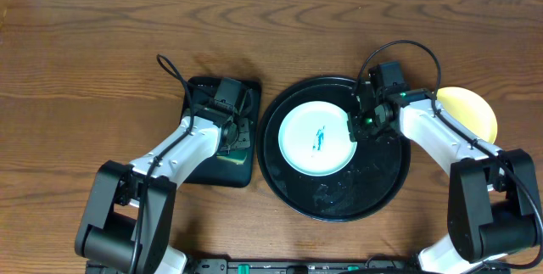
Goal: Clean dirty plates on tray and stack at the side
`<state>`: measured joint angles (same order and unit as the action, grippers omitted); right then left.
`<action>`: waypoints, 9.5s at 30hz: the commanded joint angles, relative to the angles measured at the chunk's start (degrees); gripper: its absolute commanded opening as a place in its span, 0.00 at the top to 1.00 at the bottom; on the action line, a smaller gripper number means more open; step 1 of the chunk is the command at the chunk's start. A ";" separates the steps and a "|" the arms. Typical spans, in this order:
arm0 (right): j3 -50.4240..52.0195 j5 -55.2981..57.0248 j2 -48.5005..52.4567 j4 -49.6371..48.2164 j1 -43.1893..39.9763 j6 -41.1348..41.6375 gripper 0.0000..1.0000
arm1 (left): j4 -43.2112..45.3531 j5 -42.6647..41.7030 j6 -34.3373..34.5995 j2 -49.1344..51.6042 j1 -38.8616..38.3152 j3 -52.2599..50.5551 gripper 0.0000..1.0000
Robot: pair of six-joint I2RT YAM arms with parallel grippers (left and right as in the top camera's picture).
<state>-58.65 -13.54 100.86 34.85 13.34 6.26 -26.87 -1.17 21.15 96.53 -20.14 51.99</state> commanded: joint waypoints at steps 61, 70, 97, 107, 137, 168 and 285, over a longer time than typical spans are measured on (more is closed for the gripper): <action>0.39 0.26 0.15 0.07 0.31 -0.81 0.99 | -3.89 1.86 0.35 -4.92 0.20 0.07 0.40; 0.39 0.26 0.15 0.04 0.31 -0.81 0.99 | -3.65 4.00 2.12 -4.48 0.20 -0.35 0.45; 0.39 0.26 0.15 -0.17 0.33 -0.81 0.99 | -4.07 2.23 1.75 -6.34 0.35 0.61 0.93; 0.39 0.24 0.15 -0.15 0.31 -1.25 0.99 | -6.36 -5.09 -0.74 -15.17 4.20 0.59 0.93; 0.39 0.24 0.15 -0.17 0.37 -1.22 0.99 | -3.48 -4.83 -0.76 -0.59 4.22 -1.60 0.45; 0.39 0.26 0.15 -0.17 0.37 -1.25 0.99 | -2.86 -12.07 -4.59 -15.93 9.01 -1.40 0.93; 7.13 -0.20 0.74 -3.69 1.38 0.57 0.99 | 13.11 -10.40 14.75 10.34 -25.94 11.63 0.92</action>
<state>-53.58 -14.46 100.20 31.18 13.52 6.52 -14.85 -11.68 33.30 105.34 -45.45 62.63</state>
